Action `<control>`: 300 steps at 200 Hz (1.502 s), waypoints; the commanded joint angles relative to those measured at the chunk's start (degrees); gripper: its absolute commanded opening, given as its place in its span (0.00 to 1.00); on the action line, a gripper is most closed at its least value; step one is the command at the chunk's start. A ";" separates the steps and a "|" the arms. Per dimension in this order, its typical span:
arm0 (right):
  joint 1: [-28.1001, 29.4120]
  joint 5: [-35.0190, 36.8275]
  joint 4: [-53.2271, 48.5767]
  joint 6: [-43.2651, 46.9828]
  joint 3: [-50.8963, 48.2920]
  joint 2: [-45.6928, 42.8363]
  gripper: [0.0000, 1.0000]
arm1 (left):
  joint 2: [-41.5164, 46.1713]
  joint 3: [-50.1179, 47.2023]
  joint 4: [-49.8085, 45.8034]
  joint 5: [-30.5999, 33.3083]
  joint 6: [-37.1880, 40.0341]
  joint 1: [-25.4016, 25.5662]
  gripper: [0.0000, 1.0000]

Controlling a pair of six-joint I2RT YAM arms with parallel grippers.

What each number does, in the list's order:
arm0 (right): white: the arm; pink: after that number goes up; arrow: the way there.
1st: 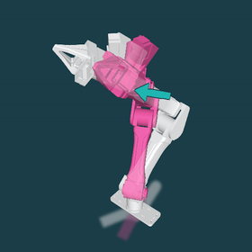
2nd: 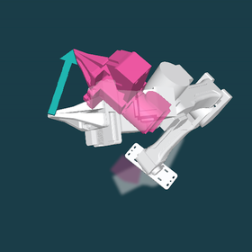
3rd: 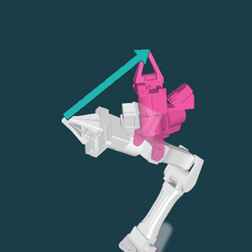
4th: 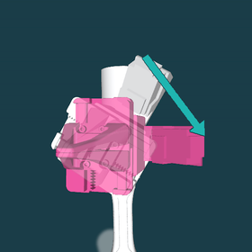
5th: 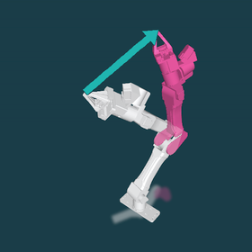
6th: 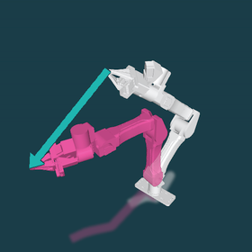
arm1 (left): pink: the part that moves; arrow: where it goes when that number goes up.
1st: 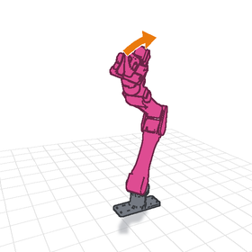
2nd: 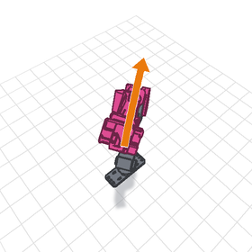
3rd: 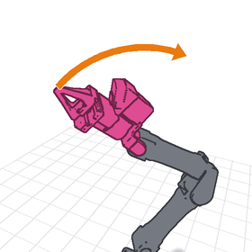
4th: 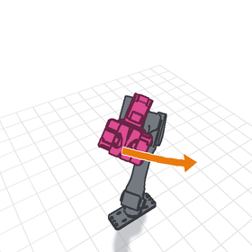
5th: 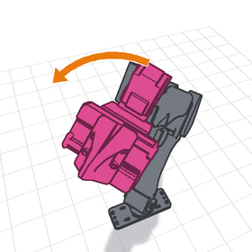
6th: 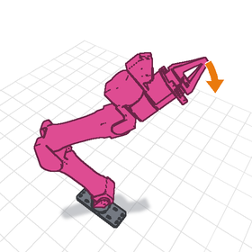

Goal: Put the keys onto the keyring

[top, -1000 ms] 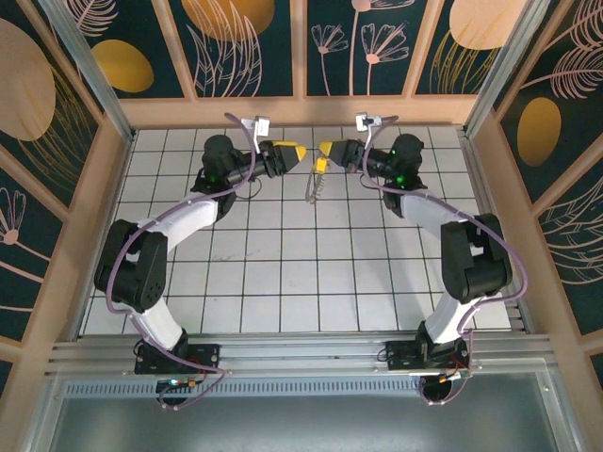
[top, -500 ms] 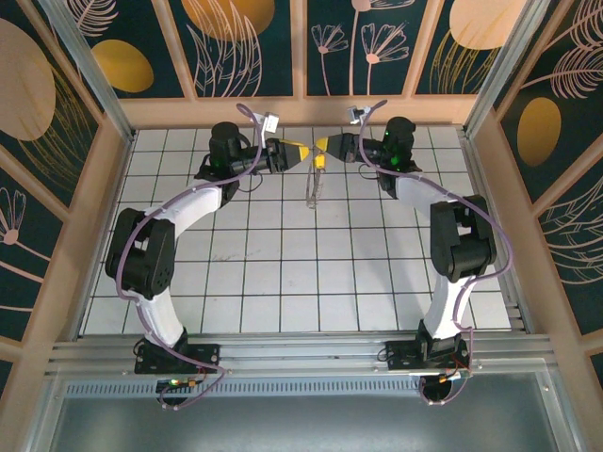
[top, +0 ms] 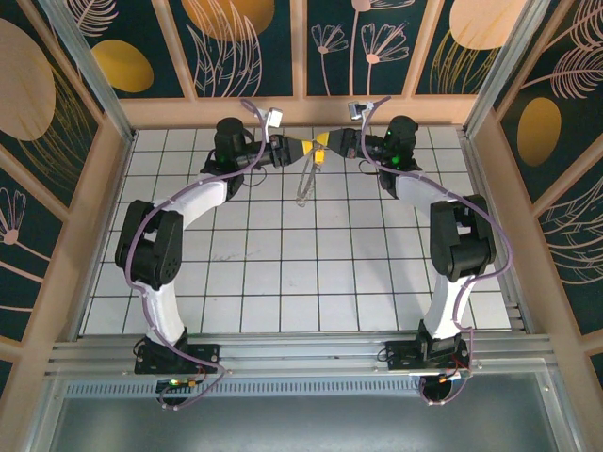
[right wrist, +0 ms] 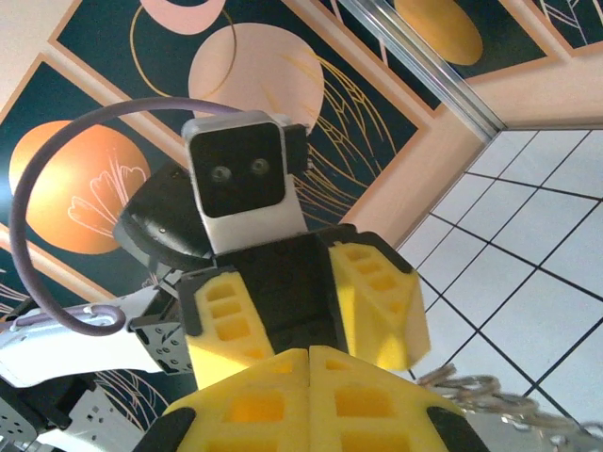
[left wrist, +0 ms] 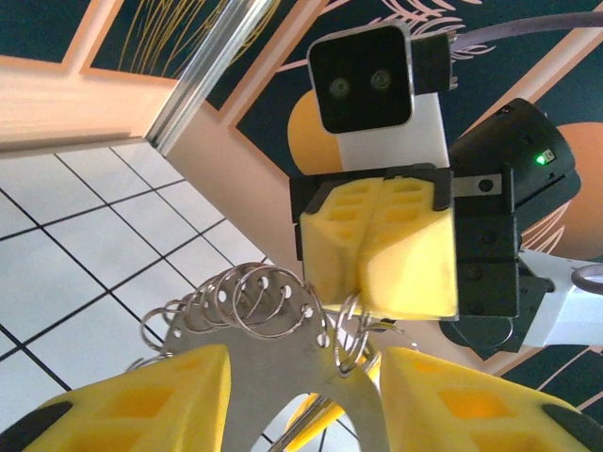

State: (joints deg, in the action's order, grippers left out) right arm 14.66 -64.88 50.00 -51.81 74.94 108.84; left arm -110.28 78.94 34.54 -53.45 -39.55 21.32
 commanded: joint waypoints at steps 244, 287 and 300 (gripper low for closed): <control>1.28 0.02 6.54 -2.42 2.49 1.54 0.00 | -2.64 -0.60 12.82 -1.57 -8.66 -0.36 0.42; 1.33 0.37 6.86 -2.63 2.37 1.82 0.00 | -2.64 -0.80 14.09 -1.83 -9.43 -0.31 0.27; 1.34 0.37 7.04 -2.74 2.41 1.91 0.00 | -2.73 -0.88 14.62 -2.01 -9.90 -0.31 0.24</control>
State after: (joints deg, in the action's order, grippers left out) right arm 15.53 -64.58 52.60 -53.63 75.92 110.78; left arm -112.14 78.72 45.50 -55.05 -48.56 21.32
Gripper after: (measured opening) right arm 0.051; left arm 0.259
